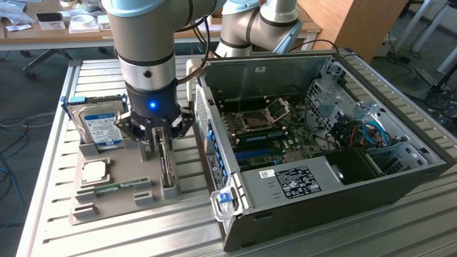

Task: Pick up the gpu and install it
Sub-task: 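Pick up the gpu and move the gpu toward the slot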

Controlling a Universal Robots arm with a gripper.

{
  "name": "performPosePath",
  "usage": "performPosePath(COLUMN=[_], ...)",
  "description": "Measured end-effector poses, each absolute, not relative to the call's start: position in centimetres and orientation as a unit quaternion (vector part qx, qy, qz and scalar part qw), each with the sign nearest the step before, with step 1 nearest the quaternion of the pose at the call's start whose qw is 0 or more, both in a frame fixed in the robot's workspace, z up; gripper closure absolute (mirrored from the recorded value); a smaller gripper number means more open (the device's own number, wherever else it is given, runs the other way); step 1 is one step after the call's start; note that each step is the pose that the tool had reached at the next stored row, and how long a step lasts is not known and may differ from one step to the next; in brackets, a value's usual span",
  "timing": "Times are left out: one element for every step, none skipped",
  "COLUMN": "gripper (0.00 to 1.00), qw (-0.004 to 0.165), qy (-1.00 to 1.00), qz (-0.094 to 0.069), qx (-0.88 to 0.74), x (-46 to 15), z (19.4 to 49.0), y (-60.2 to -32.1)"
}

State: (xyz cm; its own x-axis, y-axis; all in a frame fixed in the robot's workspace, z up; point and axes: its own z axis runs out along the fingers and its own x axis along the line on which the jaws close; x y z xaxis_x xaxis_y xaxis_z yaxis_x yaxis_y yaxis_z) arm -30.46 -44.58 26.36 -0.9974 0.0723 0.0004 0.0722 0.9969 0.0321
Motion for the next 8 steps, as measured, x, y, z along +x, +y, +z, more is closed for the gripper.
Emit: performPosePath(gripper=[0.58,0.58,0.58,0.58,0.58,0.58,0.58,0.58], qw=[0.000,0.000,0.000,0.000,0.000,0.000,0.001,0.000], qy=[0.999,0.999,0.999,0.999,0.999,0.999,0.999,0.999], qz=[0.016,0.016,0.016,0.016,0.016,0.016,0.016,0.016], qx=[0.036,0.036,0.036,0.036,0.036,0.036,0.036,0.036], x=[-30.46,-30.46,-30.46,-30.46,-30.46,-30.46,-30.46,-30.46], z=[26.37,26.37,26.36,26.36,26.36,26.31,26.23,26.16], y=[-44.58,-44.58,-44.58,-44.58,-44.58,-44.58,-44.58,-44.58])
